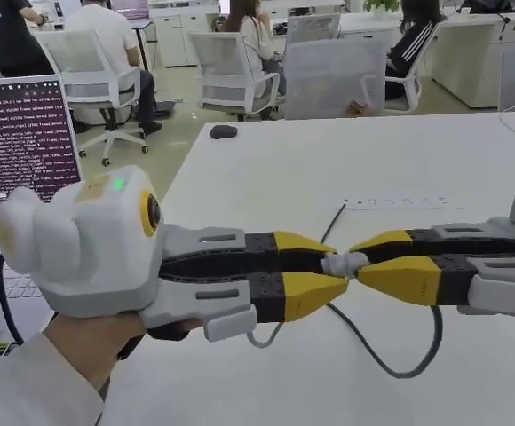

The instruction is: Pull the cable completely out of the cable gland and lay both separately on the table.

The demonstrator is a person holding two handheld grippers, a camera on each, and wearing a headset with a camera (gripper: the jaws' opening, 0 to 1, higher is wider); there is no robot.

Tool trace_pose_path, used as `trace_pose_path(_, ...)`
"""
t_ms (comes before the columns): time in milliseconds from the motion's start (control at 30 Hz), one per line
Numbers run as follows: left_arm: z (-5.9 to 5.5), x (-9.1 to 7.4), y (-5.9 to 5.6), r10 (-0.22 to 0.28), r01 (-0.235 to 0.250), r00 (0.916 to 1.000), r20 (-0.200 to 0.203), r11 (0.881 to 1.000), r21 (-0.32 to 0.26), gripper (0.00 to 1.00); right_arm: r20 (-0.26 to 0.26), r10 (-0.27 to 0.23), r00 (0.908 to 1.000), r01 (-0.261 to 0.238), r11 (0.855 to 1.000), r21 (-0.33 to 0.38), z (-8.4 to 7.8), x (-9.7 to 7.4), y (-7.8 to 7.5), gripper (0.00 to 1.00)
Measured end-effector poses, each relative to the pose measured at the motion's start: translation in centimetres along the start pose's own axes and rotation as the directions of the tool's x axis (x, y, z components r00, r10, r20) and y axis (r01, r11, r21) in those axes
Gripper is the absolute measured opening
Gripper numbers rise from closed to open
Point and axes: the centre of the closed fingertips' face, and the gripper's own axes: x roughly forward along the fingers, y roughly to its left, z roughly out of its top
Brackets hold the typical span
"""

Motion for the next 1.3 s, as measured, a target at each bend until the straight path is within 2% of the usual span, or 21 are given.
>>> trace_pose_path(100,0.0,-0.1,0.1,-0.005,0.005,1.0,0.002,1.0,-0.015,0.15,-0.005,0.007,1.0,-0.007,1.0,-0.012,0.0,0.1,0.1,0.12)
trace_pose_path(167,-0.3,-0.1,0.1,-0.012,0.012,0.9999,-0.011,0.999,-0.045,0.15,-0.024,0.007,0.9997,-0.009,0.996,-0.087,-0.4,0.2,0.2,0.12)
trace_pose_path(233,-0.4,-0.1,-0.1,-0.026,0.024,0.9996,-0.012,0.992,-0.126,0.15,-0.026,0.005,0.9997,-0.009,0.989,-0.145,-0.5,0.2,0.4,0.12)
trace_pose_path(267,-0.5,-0.1,-0.1,-0.034,0.032,0.9994,-0.009,0.987,-0.159,0.15,-0.024,0.009,0.9997,-0.012,0.99,-0.144,-0.6,0.3,0.7,0.12)
trace_pose_path(333,-0.6,-0.1,0.0,-0.028,0.026,0.9996,-0.006,0.981,-0.193,0.15,-0.027,0.0,0.9996,-0.005,0.983,-0.185,-0.8,0.3,0.6,0.12)
trace_pose_path(367,-0.8,-0.1,0.1,-0.026,0.024,0.9996,-0.006,0.974,-0.226,0.15,-0.029,-0.007,0.9995,0.0,0.97,-0.245,-0.8,0.3,0.3,0.12)
trace_pose_path(400,-0.9,-0.1,0.3,-0.021,0.02,0.9998,-0.002,0.967,-0.254,0.15,-0.027,-0.013,0.9995,0.003,0.944,-0.329,-0.9,0.3,0.3,0.12)
trace_pose_path(433,-1.1,0.0,0.3,-0.025,0.023,0.9997,-0.001,0.95,-0.311,0.15,-0.028,-0.008,0.9996,-0.003,0.93,-0.367,-1.0,0.3,0.4,0.12)
trace_pose_path(467,-1.2,-0.1,0.1,-0.035,0.031,0.9994,-0.005,0.938,-0.344,0.15,-0.036,0.0,0.9994,-0.013,0.927,-0.374,-1.3,0.3,0.6,0.12)
trace_pose_path(500,-1.4,-0.1,0.2,-0.031,0.028,0.9995,-0.002,0.934,-0.357,0.15,-0.034,-0.004,0.9994,-0.009,0.931,-0.365,-1.4,0.3,0.5,0.12)
trace_pose_path(533,-1.5,-0.1,0.3,-0.028,0.026,0.9996,0.0,0.941,-0.336,0.15,-0.036,-0.006,0.9993,-0.007,0.933,-0.359,-1.5,0.4,0.5,0.12)
trace_pose_path(633,-1.8,0.0,0.1,-0.021,0.019,0.9998,-0.003,0.94,-0.34,0.15,-0.056,-0.017,0.9983,-0.002,0.945,-0.328,-1.7,0.3,0.3,0.13)
trace_pose_path(667,-1.9,-0.1,0.1,-0.018,0.016,0.9998,-0.004,0.943,-0.333,0.15,-0.064,-0.024,0.9977,0.005,0.958,-0.287,-1.9,0.3,0.1,0.13)
trace_pose_path(733,-1.9,-0.1,0.1,-0.009,0.009,1.0,-0.001,0.965,-0.262,0.15,-0.092,-0.015,0.9957,-0.007,0.973,-0.231,-2.4,0.1,0.1,0.14)
trace_pose_path(800,-1.6,-0.3,0.0,0.001,0.001,1.0,0.01,0.985,-0.174,0.15,-0.111,-0.038,0.9931,0.013,0.976,-0.217,-2.8,-0.2,-0.3,0.14)
trace_pose_path(933,-1.7,-0.6,-0.2,0.004,-0.002,0.9999,0.012,0.982,-0.186,0.15,-0.103,-0.07,0.9922,0.047,0.977,-0.208,-3.1,-0.6,-0.6,0.08)
trace_pose_path(1033,-2.2,-0.4,-0.5,0.003,-0.005,0.9999,-0.015,0.989,-0.149,0.16,-0.113,-0.068,0.9913,0.047,0.982,-0.183,-3.6,-0.4,-0.4,0.04)
trace_pose_path(1133,-2.4,0.0,-0.7,0.002,-0.004,0.9998,-0.021,0.997,-0.079,0.16,-0.089,-0.066,0.9938,0.048,0.979,-0.199,-3.8,-0.2,-0.1,0.03)
trace_pose_path(1167,-2.2,0.1,-0.6,0.021,-0.022,0.9997,-0.013,0.998,-0.064,0.17,-0.092,-0.062,0.9938,0.043,0.978,-0.204,-3.8,-0.2,0.0,0.03)
trace_pose_path(1233,-1.7,0.4,-0.8,0.015,-0.013,0.9997,0.018,0.997,-0.082,0.19,-0.093,-0.066,0.9935,0.044,0.975,-0.217,-4.0,-0.2,0.0,0.03)
trace_pose_path(1300,-1.5,0.7,-0.9,0.01,-0.006,0.9992,0.037,0.995,-0.101,0.3,-0.083,-0.068,0.9942,0.046,0.968,-0.247,-3.8,-0.2,0.0,0.03)
